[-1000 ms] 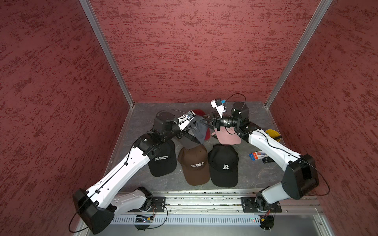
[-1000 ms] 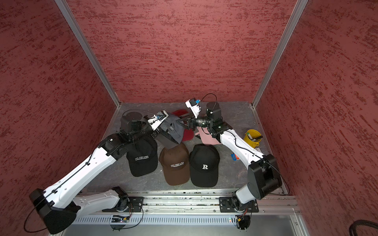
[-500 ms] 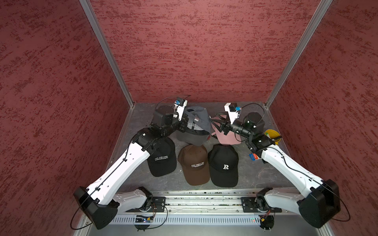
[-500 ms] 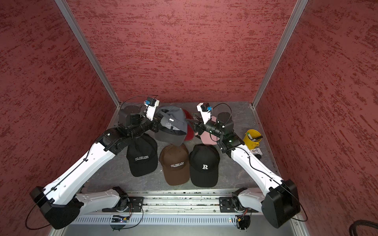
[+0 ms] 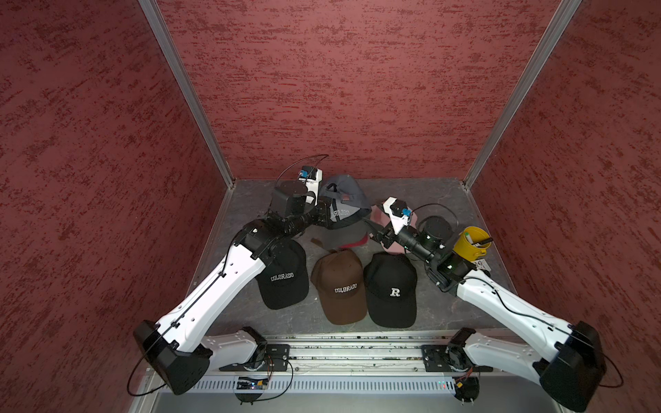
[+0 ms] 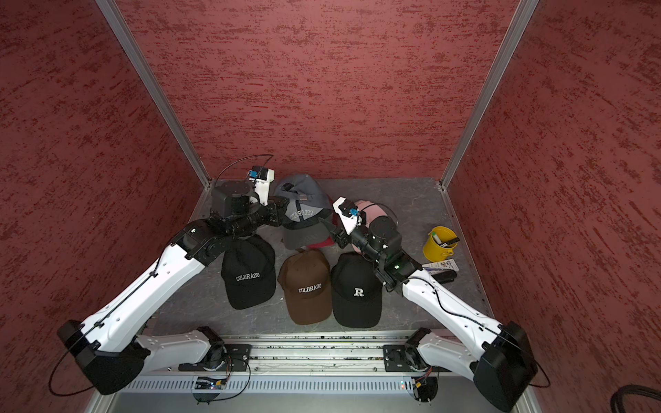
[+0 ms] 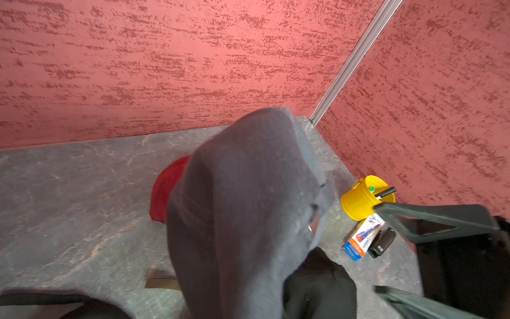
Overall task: Open the adjustable buckle of the baseball cap
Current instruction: Pick up the baseball cap from the center of the board.
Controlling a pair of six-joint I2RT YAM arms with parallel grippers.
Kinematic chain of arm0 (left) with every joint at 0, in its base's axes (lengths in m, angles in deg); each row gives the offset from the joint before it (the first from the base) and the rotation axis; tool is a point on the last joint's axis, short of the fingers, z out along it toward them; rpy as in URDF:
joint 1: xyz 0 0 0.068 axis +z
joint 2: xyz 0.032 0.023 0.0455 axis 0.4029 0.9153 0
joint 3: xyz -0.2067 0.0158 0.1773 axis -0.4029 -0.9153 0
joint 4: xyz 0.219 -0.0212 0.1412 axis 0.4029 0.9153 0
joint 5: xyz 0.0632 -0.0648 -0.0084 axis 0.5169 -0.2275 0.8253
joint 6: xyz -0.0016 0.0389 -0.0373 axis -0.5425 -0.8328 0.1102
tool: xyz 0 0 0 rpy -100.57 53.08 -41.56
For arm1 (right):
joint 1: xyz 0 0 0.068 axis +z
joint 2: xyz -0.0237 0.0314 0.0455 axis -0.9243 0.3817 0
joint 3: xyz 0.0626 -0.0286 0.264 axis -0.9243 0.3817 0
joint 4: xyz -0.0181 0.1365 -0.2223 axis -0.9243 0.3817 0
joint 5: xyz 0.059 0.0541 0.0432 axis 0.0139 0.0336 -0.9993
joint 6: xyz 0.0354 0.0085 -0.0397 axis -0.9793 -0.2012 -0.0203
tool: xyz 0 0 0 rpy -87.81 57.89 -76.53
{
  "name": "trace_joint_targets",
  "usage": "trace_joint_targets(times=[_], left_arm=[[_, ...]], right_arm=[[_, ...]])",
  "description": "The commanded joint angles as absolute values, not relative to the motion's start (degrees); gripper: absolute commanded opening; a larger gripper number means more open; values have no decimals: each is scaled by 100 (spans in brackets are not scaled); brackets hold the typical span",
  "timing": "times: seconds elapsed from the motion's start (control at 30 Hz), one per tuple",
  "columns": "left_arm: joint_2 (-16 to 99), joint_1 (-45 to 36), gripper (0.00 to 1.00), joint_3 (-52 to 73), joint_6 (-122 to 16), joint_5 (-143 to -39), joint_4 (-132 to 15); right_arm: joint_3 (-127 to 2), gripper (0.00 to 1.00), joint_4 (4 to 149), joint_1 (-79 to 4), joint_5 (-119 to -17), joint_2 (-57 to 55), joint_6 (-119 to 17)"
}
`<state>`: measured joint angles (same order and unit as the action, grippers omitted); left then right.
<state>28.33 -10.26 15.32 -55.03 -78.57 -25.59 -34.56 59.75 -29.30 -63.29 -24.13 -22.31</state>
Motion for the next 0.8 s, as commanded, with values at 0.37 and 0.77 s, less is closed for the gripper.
trace_joint_targets(times=[0.37,0.77], left_arm=[[2870,-1162,0,1875,-5267,-8438,-2778],[2962,-1386,0,2060,-5621,-9008,-2729]], right_arm=[[-3526,63,5032,-2713,-4793,-1801,-1856],[-3521,53,4457,-2718,-4755,-1507,-1856]])
